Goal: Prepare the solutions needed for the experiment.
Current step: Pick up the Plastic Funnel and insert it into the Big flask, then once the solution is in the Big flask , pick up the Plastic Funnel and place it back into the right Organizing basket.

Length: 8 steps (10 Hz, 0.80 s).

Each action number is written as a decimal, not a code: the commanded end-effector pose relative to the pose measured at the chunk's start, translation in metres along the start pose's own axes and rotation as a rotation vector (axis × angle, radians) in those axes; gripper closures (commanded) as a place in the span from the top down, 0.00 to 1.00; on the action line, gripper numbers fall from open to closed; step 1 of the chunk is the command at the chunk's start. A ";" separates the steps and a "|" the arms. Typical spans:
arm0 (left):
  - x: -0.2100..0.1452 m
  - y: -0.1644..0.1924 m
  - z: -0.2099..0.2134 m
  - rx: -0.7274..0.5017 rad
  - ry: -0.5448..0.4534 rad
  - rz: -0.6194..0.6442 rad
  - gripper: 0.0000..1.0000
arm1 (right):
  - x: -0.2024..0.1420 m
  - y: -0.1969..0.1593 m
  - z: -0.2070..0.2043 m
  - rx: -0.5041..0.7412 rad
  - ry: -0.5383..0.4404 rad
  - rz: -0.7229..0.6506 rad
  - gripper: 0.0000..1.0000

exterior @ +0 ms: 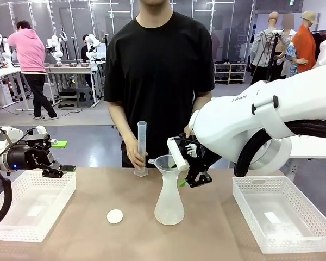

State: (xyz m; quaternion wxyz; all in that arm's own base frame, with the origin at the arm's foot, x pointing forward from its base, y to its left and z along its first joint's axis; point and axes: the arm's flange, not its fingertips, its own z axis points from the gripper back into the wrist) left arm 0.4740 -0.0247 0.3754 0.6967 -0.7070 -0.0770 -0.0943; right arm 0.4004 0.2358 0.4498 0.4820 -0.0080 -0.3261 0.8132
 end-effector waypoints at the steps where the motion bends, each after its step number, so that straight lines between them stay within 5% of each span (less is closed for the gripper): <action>1: 0.003 -0.001 -0.002 -0.008 -0.016 -0.003 1.00 | 0.000 0.000 0.000 -0.020 -0.019 -0.019 0.68; 8: 0.003 -0.001 -0.002 -0.008 -0.016 -0.003 1.00 | 0.000 0.000 0.000 -0.020 -0.019 -0.019 0.68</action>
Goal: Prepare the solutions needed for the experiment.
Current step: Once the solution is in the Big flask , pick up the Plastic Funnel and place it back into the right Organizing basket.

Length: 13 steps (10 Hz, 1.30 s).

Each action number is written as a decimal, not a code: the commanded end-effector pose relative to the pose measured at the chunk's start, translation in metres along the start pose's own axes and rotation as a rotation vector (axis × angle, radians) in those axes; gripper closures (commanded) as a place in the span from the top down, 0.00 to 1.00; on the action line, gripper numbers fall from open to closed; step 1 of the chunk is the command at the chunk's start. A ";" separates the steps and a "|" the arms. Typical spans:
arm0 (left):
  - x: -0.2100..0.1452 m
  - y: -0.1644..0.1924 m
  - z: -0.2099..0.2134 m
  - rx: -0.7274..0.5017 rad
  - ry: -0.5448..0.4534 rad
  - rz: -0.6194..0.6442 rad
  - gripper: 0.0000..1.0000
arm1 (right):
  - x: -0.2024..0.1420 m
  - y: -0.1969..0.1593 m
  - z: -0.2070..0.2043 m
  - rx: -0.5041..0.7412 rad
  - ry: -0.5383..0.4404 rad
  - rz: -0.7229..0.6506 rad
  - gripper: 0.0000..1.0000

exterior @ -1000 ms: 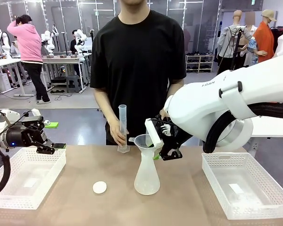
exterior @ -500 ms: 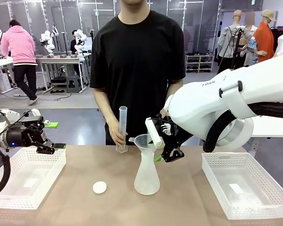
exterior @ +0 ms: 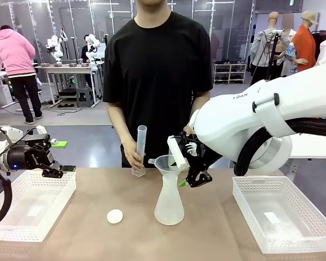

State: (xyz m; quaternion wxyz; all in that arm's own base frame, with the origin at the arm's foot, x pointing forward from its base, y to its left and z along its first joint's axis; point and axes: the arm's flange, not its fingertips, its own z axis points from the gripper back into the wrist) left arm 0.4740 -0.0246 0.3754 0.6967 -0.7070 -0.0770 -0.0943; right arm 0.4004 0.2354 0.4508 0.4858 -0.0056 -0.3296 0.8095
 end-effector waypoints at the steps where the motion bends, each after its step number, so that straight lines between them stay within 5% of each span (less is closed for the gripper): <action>1: 0.003 -0.001 -0.002 -0.008 -0.016 -0.003 1.00 | 0.000 0.001 -0.001 -0.014 -0.014 -0.008 0.68; 7: 0.003 -0.001 -0.002 -0.008 -0.016 -0.003 1.00 | 0.025 -0.027 0.043 -0.096 0.098 0.052 0.68; 13: 0.003 -0.001 -0.002 -0.008 -0.016 -0.003 1.00 | -0.040 -0.053 0.139 -0.163 0.208 -0.482 0.68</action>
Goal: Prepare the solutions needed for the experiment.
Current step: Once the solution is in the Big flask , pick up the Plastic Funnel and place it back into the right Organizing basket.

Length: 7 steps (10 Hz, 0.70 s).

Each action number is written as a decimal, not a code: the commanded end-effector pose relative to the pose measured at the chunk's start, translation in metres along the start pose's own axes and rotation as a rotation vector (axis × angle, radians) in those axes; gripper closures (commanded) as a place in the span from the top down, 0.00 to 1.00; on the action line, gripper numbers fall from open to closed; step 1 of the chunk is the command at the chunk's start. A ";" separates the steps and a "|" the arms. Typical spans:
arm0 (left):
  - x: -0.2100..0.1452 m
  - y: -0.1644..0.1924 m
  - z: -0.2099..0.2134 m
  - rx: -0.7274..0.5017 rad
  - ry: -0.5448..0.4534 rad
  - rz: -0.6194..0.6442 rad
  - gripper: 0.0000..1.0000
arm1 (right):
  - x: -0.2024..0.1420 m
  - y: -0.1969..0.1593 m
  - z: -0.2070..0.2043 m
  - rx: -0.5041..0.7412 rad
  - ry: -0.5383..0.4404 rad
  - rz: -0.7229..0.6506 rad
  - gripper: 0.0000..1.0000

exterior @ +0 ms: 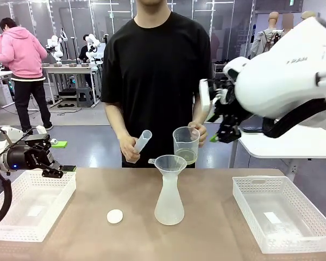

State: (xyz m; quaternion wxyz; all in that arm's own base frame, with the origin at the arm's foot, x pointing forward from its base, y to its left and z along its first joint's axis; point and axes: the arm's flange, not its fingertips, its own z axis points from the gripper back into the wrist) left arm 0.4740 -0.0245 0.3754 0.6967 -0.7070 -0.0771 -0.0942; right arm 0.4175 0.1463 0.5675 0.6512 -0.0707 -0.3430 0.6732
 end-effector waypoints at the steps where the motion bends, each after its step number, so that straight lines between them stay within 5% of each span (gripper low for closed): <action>1: 0.003 -0.001 -0.003 -0.008 -0.015 -0.003 1.00 | -0.009 -0.008 0.011 0.036 0.000 -0.210 0.68; 2: 0.003 -0.001 -0.003 -0.008 -0.015 -0.003 1.00 | -0.017 -0.010 0.014 0.039 0.001 -0.287 0.68; 3: 0.003 -0.001 -0.003 -0.008 -0.015 -0.003 1.00 | -0.014 -0.007 0.018 0.044 -0.064 -0.166 0.68; 4: 0.003 -0.001 -0.003 -0.008 -0.015 -0.003 1.00 | -0.027 -0.011 0.010 0.038 0.016 -0.191 0.68; 7: 0.003 -0.001 -0.003 -0.008 -0.015 -0.003 1.00 | -0.025 -0.011 0.014 0.043 0.002 -0.197 0.68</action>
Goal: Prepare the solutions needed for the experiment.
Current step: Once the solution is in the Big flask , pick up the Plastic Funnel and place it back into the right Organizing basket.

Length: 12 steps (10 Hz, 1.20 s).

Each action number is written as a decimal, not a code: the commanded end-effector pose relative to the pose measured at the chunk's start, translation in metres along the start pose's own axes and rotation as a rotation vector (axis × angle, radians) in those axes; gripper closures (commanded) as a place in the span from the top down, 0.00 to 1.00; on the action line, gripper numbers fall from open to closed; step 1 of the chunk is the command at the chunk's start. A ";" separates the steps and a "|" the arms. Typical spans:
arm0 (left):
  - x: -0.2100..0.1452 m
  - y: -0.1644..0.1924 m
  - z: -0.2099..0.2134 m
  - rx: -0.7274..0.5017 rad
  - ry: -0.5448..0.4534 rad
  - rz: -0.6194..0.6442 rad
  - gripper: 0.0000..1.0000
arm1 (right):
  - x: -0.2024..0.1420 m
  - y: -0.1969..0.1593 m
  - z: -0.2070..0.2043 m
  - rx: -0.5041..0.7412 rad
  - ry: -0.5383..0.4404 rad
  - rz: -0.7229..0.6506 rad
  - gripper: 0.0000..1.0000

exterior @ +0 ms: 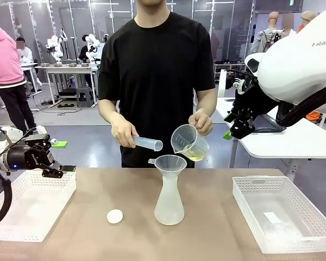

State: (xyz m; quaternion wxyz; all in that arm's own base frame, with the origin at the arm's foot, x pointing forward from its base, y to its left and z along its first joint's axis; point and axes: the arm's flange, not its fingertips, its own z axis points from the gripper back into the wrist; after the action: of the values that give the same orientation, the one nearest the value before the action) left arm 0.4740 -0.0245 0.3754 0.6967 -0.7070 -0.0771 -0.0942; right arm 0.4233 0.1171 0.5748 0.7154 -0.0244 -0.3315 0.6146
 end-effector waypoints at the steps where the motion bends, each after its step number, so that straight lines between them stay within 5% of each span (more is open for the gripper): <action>1: 0.003 -0.001 -0.002 -0.008 -0.015 -0.003 1.00 | -0.002 -0.007 -0.005 0.014 0.031 -0.086 0.68; 7: 0.003 -0.001 -0.002 -0.008 -0.015 -0.003 1.00 | -0.091 -0.051 0.011 0.289 -0.052 -1.148 0.68; 12: 0.003 -0.001 -0.002 -0.008 -0.015 -0.003 1.00 | -0.132 -0.039 -0.008 0.572 -0.175 -1.468 0.68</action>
State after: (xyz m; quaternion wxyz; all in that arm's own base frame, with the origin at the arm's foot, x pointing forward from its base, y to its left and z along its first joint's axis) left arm 0.4740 -0.0245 0.3755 0.6967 -0.7070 -0.0771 -0.0942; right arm 0.4577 -0.0043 0.5314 0.9007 0.4020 -0.1476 0.0731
